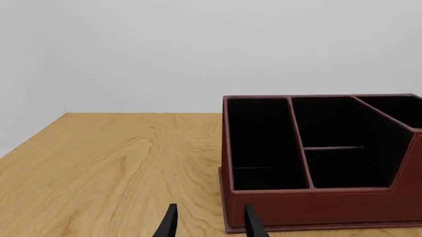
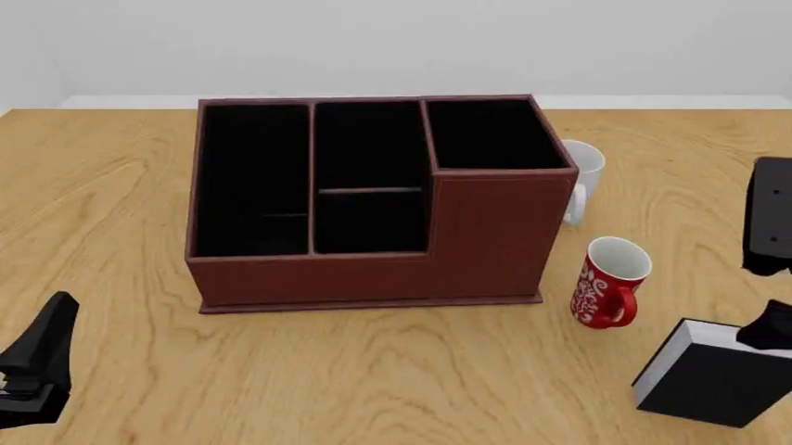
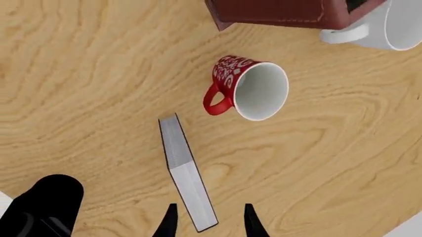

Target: Pick up the book and place it in the right compartment of the caddy.

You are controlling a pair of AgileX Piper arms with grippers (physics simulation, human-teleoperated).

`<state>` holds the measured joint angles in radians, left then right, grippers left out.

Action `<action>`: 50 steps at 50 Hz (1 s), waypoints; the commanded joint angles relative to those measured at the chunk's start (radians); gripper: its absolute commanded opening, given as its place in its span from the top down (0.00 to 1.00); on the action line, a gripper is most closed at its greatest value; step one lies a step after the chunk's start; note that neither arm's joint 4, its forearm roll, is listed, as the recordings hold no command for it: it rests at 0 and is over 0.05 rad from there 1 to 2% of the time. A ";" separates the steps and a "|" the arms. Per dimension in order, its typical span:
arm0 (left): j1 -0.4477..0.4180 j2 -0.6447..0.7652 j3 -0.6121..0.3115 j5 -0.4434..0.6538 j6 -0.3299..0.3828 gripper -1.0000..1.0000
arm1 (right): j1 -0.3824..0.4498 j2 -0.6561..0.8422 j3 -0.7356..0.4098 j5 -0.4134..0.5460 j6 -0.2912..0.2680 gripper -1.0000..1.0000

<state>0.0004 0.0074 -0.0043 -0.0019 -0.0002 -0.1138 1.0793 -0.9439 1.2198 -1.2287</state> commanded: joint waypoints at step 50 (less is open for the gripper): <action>0.000 0.000 0.000 0.000 0.000 0.00 | 0.166 0.079 0.071 -0.002 0.195 0.00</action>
<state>0.0004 0.0074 -0.0043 -0.0020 -0.0001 0.0919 1.1479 -0.8866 1.2185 -1.0086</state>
